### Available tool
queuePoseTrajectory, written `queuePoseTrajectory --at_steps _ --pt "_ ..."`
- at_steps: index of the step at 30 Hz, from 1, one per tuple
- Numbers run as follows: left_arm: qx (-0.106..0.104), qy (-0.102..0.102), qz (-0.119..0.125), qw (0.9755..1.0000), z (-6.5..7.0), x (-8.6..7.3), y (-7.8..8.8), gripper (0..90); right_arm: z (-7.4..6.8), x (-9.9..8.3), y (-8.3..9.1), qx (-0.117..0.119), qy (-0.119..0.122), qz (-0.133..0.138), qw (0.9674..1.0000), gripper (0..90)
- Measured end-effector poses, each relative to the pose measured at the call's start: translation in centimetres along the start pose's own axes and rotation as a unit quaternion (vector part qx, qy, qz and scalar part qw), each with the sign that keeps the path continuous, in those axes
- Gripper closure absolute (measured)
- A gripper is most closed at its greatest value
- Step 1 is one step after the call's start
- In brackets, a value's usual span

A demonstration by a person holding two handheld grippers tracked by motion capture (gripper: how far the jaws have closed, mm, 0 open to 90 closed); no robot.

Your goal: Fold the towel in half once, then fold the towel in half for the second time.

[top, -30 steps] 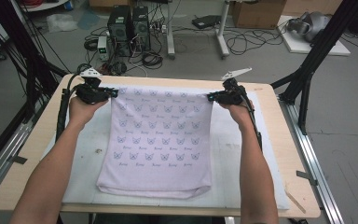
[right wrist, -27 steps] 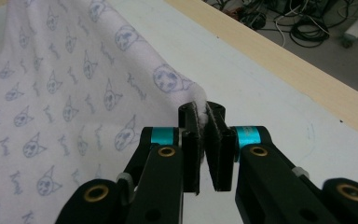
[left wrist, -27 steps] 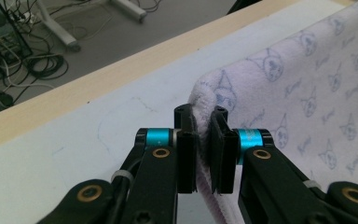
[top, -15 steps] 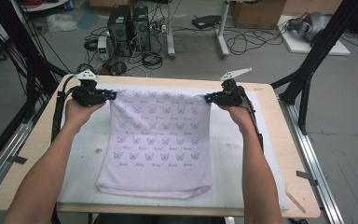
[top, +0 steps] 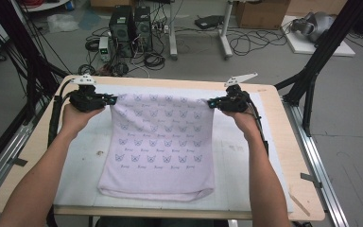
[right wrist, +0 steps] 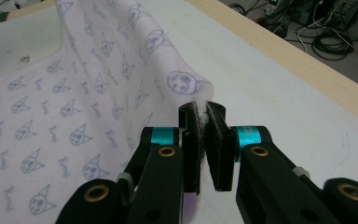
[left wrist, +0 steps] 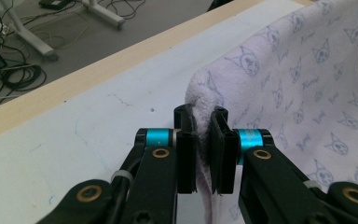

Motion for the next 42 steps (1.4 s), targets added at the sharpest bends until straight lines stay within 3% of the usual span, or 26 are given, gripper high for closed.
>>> queuePoseTrajectory --at_steps 7,18,26,42 --pt "-0.010 -0.007 0.001 0.9999 0.7 -0.4 0.9 82.4 -1.4 0.5 0.8 0.015 0.013 0.003 0.9998 85.3" --pt "-0.017 -0.011 -0.002 0.9998 1.2 -1.1 1.3 82.4 -2.0 0.3 1.1 0.019 0.012 0.006 0.9997 85.3" --pt "-0.025 -0.020 -0.003 0.9995 1.8 -1.2 1.8 82.3 -2.2 -1.3 1.8 0.025 -0.003 0.014 0.9996 85.3" --pt "-0.046 -0.036 -0.004 0.9983 4.4 -3.7 3.1 82.1 -4.8 -3.0 3.0 0.052 0.012 0.028 0.9982 85.3"
Point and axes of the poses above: each handheld gripper's, and its own axes: y roughly backward along the jaws, x roughly out of its top, z roughly to its right, the point moved 9 cm from there along -y, roughly forward along the jaws, and after that the axes turned 4 degrees about -x, right-handed, at the moved point
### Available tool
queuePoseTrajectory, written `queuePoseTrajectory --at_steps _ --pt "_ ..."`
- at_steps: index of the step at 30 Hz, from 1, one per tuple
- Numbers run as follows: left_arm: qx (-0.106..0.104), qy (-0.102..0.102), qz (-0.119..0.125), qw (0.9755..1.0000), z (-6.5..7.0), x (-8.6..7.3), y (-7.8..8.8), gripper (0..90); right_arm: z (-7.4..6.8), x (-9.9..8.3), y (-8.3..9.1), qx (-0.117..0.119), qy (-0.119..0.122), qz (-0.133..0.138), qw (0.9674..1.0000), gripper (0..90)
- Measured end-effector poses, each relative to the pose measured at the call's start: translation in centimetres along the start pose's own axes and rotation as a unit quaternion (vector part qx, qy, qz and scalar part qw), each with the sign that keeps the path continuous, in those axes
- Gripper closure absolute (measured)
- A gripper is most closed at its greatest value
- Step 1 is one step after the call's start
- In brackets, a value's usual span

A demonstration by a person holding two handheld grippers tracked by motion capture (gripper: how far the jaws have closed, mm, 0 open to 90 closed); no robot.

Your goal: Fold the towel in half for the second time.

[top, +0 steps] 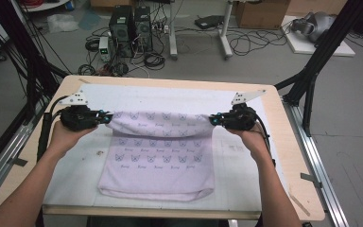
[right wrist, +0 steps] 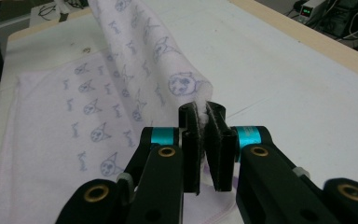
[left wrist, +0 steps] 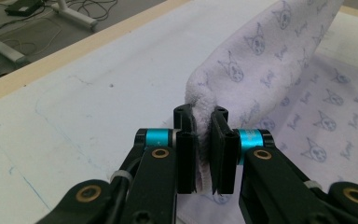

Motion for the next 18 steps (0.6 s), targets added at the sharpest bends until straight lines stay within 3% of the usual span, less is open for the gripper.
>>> queuePoseTrajectory --at_steps 9,18 --pt "-0.020 -0.025 -0.008 0.9994 3.2 -2.4 1.1 81.6 -2.7 -2.0 1.1 0.017 0.000 0.012 0.9998 85.3" --pt "-0.044 -0.033 -0.009 0.9984 7.5 -6.9 2.7 80.6 -6.6 -5.7 2.1 0.041 0.004 0.008 0.9991 85.3"
Point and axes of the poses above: each handheld gripper's, and its own axes: y roughly backward along the jaws, x roughly out of its top, z roughly to its right, the point moved 9 cm from there along -y, roughly forward along the jaws, and after that the axes turned 4 degrees about -x, right-handed, at the moved point
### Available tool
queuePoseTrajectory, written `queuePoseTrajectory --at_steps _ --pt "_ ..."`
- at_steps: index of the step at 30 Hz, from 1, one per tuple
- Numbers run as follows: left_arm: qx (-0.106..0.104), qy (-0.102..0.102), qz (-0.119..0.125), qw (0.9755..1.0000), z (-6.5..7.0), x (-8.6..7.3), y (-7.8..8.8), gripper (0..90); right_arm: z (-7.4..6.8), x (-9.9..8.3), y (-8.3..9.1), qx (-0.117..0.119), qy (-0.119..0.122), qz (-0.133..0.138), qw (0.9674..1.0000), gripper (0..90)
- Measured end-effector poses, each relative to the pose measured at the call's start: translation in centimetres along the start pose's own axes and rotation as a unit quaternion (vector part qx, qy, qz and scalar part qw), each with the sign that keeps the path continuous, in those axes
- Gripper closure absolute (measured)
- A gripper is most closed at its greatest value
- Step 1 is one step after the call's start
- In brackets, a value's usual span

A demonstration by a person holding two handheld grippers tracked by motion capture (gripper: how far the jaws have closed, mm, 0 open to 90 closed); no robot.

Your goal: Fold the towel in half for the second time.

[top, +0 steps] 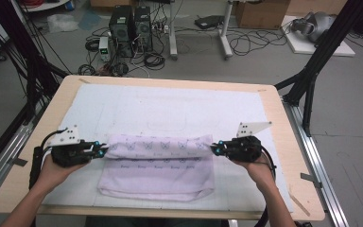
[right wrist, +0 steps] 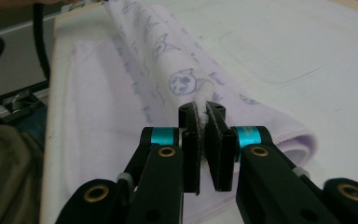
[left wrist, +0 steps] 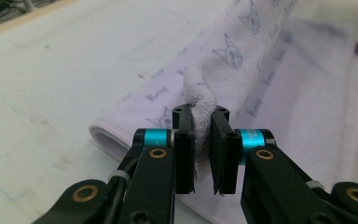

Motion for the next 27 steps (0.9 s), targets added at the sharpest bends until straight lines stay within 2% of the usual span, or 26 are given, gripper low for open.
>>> queuePoseTrajectory --at_steps 3,6,9,12,14,17,19,24,26,27 --pt "-0.010 0.007 -0.012 0.9999 1.4 -1.8 0.5 78.1 -1.7 -1.6 0.2 0.012 0.001 -0.002 0.9999 84.4" --pt "-0.015 0.017 -0.023 0.9995 2.2 -3.0 1.0 66.9 -3.1 -3.6 0.2 0.028 -0.001 -0.019 0.9994 79.0" --pt "-0.022 0.017 -0.025 0.9993 2.6 -2.9 1.2 59.4 -3.5 -4.1 0.6 0.031 -0.008 -0.017 0.9994 72.0" --pt "-0.027 0.015 -0.019 0.9993 2.9 -2.0 0.9 55.1 -3.3 -3.6 0.9 0.021 -0.004 -0.009 0.9997 68.1" --pt "-0.033 0.012 -0.020 0.9992 3.1 -1.7 0.3 55.3 -3.2 -3.5 0.8 0.014 0.002 -0.014 0.9998 66.8" --pt "-0.041 0.007 -0.032 0.9986 3.4 -1.9 -0.7 57.5 -3.2 -4.1 -0.1 0.012 0.016 -0.037 0.9991 65.1" --pt "-0.049 0.003 -0.043 0.9979 3.8 -2.4 -1.3 59.6 -3.3 -4.9 -1.0 0.010 0.024 -0.059 0.9979 63.9" --pt "-0.063 -0.003 -0.074 0.9952 4.7 -3.8 -2.1 62.5 -3.7 -6.7 -2.5 0.021 0.029 -0.086 0.9956 62.7" --pt "-0.068 -0.012 -0.090 0.9935 5.1 -4.6 -2.3 69.6 -3.9 -7.4 -3.1 0.023 0.030 -0.097 0.9945 64.9" --pt "-0.065 -0.016 -0.098 0.9930 5.2 -5.0 -2.5 74.6 -3.9 -7.5 -3.2 0.023 0.033 -0.096 0.9946 69.5"
Point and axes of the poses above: each handheld gripper's, and its own axes: y roughly backward along the jaws, x roughly out of its top, z roughly to its right, the point moved 9 cm from there along -y, roughly forward along the jaws, and after that the axes turned 4 degrees about -x, right-handed, at the moved point
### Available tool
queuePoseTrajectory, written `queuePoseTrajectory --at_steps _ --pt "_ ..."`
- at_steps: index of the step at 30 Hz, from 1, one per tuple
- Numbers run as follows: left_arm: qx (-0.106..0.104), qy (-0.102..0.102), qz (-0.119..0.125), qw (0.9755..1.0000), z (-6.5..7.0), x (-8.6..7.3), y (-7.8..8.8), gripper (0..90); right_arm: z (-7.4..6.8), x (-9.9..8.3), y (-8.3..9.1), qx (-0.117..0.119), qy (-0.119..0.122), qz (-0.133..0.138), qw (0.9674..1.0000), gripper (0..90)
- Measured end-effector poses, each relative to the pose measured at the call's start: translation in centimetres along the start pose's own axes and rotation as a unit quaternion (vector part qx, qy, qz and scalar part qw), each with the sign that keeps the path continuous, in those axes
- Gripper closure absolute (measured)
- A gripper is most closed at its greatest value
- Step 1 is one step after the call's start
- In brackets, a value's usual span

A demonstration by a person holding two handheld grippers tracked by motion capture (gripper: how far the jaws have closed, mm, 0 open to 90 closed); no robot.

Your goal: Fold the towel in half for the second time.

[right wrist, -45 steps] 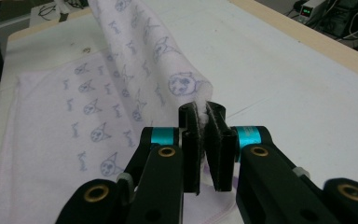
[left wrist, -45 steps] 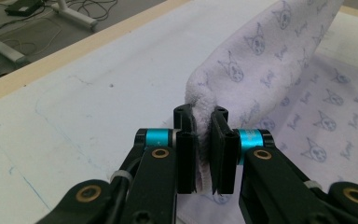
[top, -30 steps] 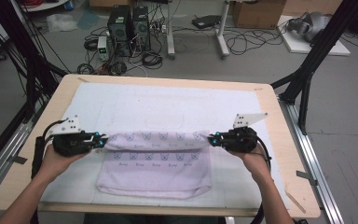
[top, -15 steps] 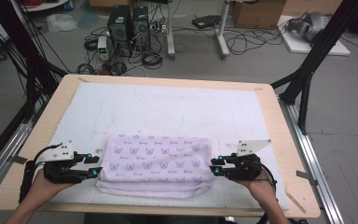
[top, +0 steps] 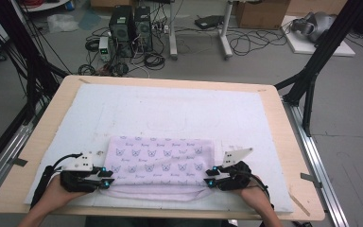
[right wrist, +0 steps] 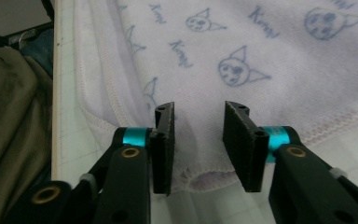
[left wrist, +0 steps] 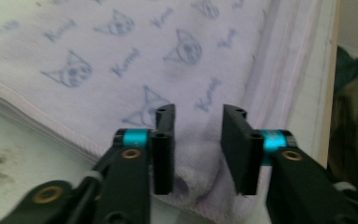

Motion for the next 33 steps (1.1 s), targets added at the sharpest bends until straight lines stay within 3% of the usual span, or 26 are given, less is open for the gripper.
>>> queuePoseTrajectory --at_steps 3,7,11,14,17,18,19,22,27,29,33 --pt "0.003 0.005 0.006 1.0000 0.0 0.0 0.0 86.6 -0.5 0.0 0.0 0.012 0.006 -0.004 0.9999 84.0" --pt "0.009 0.006 0.013 0.9999 -0.1 0.5 0.7 87.9 -0.9 0.7 0.6 0.019 0.014 0.009 0.9997 86.1" --pt "0.019 0.004 0.034 0.9992 -0.1 1.4 2.2 88.1 -1.5 2.1 2.3 0.015 0.017 0.042 0.9989 86.1" --pt "0.018 0.004 0.047 0.9987 0.5 1.9 3.2 88.1 -2.2 2.6 3.3 0.018 0.025 0.049 0.9983 86.0" --pt "0.003 0.003 0.044 0.9990 1.3 1.4 3.1 87.0 -3.1 1.6 3.2 0.038 0.025 0.028 0.9986 83.9" --pt "0.004 0.006 0.038 0.9993 1.5 1.0 2.8 83.0 -3.3 1.2 2.9 0.044 0.021 0.018 0.9987 81.0" --pt "0.003 0.009 0.035 0.9994 1.6 0.8 2.5 72.6 -3.3 0.6 2.4 0.034 0.021 0.007 0.9992 76.9" --pt "-0.002 0.009 0.025 0.9996 1.8 0.5 1.8 66.7 -3.3 0.5 2.3 0.035 0.016 0.029 0.9988 73.5" --pt "0.001 0.005 0.006 1.0000 1.5 0.0 0.8 68.2 -3.3 -0.1 1.0 0.031 0.027 -0.002 0.9991 66.6" --pt "-0.002 0.003 -0.001 1.0000 1.7 -0.5 0.5 74.6 -3.4 -0.6 0.5 0.035 0.029 -0.009 0.9989 69.2" --pt "0.002 0.008 0.011 0.9999 2.0 -1.0 0.9 82.5 -3.7 -0.9 0.9 0.041 0.026 -0.001 0.9988 74.6"
Point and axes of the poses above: each handheld gripper's, and its own axes: y roughly backward along the jaws, x roughly out of its top, z roughly to its right, the point moved 9 cm from there along -y, roughly forward along the jaws, and after that the axes turned 4 degrees about -x, right-handed, at the moved point
